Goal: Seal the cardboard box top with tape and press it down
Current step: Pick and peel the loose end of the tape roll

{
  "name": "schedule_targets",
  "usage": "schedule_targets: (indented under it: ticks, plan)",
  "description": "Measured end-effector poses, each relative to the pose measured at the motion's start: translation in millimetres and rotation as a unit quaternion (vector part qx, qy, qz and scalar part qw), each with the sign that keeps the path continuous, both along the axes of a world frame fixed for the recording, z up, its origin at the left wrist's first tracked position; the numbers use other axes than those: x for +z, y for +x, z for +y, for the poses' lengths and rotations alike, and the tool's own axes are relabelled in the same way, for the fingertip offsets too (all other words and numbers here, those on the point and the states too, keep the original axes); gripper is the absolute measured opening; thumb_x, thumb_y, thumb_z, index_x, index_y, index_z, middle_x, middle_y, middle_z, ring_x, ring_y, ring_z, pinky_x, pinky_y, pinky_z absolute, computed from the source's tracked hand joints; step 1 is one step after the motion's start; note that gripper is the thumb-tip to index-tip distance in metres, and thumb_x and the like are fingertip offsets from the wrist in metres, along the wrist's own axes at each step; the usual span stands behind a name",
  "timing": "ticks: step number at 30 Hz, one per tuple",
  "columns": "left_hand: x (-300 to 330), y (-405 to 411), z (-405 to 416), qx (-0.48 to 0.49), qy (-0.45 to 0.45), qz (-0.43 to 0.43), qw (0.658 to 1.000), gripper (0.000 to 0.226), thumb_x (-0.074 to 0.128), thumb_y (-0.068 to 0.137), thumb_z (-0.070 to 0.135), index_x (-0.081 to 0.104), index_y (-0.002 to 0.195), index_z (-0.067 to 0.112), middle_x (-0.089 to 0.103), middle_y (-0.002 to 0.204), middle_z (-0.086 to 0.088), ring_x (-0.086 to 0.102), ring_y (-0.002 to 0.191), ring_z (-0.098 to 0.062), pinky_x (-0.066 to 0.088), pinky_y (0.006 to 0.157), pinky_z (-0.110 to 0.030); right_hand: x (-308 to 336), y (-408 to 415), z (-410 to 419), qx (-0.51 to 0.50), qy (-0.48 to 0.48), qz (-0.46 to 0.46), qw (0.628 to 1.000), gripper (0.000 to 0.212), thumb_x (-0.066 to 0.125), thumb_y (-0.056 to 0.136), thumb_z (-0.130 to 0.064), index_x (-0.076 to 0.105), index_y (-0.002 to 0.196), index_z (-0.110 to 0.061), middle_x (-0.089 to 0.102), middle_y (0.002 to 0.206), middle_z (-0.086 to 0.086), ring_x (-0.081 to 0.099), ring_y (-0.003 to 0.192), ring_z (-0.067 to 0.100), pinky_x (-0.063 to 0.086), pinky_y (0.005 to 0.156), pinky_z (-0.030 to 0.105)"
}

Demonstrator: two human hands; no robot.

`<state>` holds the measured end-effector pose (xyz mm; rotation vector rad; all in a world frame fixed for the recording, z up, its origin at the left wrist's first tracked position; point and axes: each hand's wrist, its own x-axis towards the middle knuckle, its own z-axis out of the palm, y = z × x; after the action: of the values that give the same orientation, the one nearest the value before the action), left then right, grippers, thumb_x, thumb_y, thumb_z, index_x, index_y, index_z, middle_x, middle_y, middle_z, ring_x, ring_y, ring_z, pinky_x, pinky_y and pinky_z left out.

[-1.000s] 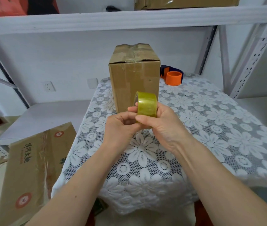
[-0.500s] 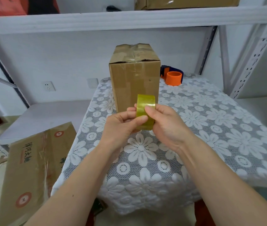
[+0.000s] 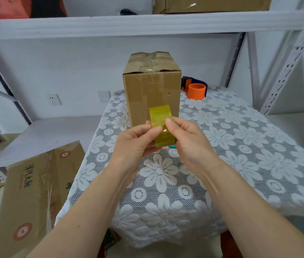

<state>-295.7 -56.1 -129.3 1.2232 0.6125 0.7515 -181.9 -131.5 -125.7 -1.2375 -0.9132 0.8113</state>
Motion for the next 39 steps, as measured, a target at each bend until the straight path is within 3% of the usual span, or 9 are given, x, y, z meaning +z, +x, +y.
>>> schedule_targets:
  ticks: [4,9,15,18,25,30,33,35,39]
  plan:
    - [-1.3,-0.1,-3.3,-0.031,0.059,0.013,0.998,0.032,0.076,0.069,0.002,0.073,0.1,0.008,0.076,0.097,-0.011,0.072,0.095,-0.028,0.054,0.092,-0.043,0.5,-1.5,-0.8,-0.048,0.008,0.04,0.998,0.042,0.043,0.099,-0.038,0.075,0.096,-0.011,0.076,0.1,0.006,0.07,0.101,0.022,0.046,0.102,0.049]
    - [-3.5,1.7,-4.2,0.012,0.025,0.014,1.0,0.018,0.073,0.075,0.023,0.076,0.087,0.01,0.076,0.094,-0.012,0.073,0.09,-0.027,0.056,0.088,-0.046,-2.5,-3.0,-1.5,-0.035,-0.009,0.004,0.999,0.036,0.04,0.101,-0.03,0.073,0.101,-0.016,0.076,0.104,0.001,0.069,0.102,0.018,0.047,0.101,0.045]
    - [-3.3,1.6,-0.5,0.066,-0.026,0.02,0.997,0.052,0.073,0.068,0.046,0.072,0.088,-0.002,0.074,0.09,-0.021,0.071,0.087,-0.032,0.058,0.08,-0.043,-4.0,-4.3,-5.3,0.041,0.007,-0.063,0.997,0.031,0.052,0.093,-0.001,0.064,0.118,-0.016,0.074,0.107,0.0,0.069,0.1,0.008,0.054,0.084,0.019]
    - [-2.6,1.7,0.2,0.062,-0.034,0.019,0.997,0.044,0.069,0.075,0.045,0.075,0.085,0.003,0.075,0.089,-0.018,0.072,0.086,-0.029,0.058,0.079,-0.042,-5.2,-6.5,-4.4,0.047,0.004,-0.069,0.996,0.037,0.053,0.091,0.004,0.061,0.12,-0.017,0.073,0.107,-0.004,0.068,0.1,0.004,0.051,0.081,0.013]
    - [-2.4,2.6,-2.3,0.012,0.031,0.009,0.999,0.027,0.074,0.07,0.026,0.076,0.089,0.007,0.075,0.094,-0.015,0.071,0.093,-0.032,0.055,0.089,-0.047,-5.9,-4.3,-2.1,-0.033,0.003,-0.003,0.999,0.026,0.048,0.098,-0.026,0.071,0.105,-0.017,0.075,0.103,-0.002,0.07,0.099,0.013,0.051,0.091,0.031]
    - [-3.3,2.1,-7.0,-0.019,0.135,0.03,0.99,0.023,0.077,0.069,-0.001,0.074,0.092,0.005,0.077,0.088,-0.008,0.073,0.083,-0.016,0.057,0.077,-0.023,-2.1,-2.7,-4.8,-0.05,0.002,0.043,0.998,0.039,0.043,0.098,-0.037,0.073,0.101,-0.011,0.076,0.101,0.003,0.071,0.098,0.02,0.051,0.094,0.039]
    - [-4.9,4.2,-6.6,0.006,0.103,0.021,0.994,0.018,0.077,0.071,0.019,0.076,0.086,0.008,0.077,0.087,-0.01,0.073,0.085,-0.02,0.057,0.08,-0.027,-1.3,-1.9,-6.3,-0.035,-0.002,0.024,0.999,0.037,0.041,0.1,-0.032,0.071,0.104,-0.011,0.075,0.103,0.0,0.07,0.099,0.016,0.051,0.094,0.036]
    - [-4.7,4.9,-6.0,0.008,0.049,0.016,0.999,0.03,0.074,0.068,0.038,0.077,0.079,0.011,0.076,0.088,-0.013,0.072,0.09,-0.026,0.056,0.086,-0.035,-1.4,-3.3,-7.8,-0.019,-0.012,-0.017,1.0,0.032,0.041,0.1,-0.029,0.07,0.108,-0.015,0.075,0.104,-0.004,0.069,0.098,0.008,0.051,0.088,0.026]
    - [2.1,4.4,-3.2,0.018,-0.055,-0.005,0.998,0.037,0.07,0.064,0.047,0.076,0.064,0.01,0.076,0.076,-0.011,0.073,0.073,-0.018,0.056,0.074,-0.033,-2.1,-8.8,-10.1,0.02,-0.002,-0.101,0.995,0.021,0.05,0.097,-0.021,0.068,0.106,-0.027,0.074,0.103,-0.008,0.068,0.098,0.003,0.052,0.089,0.019]
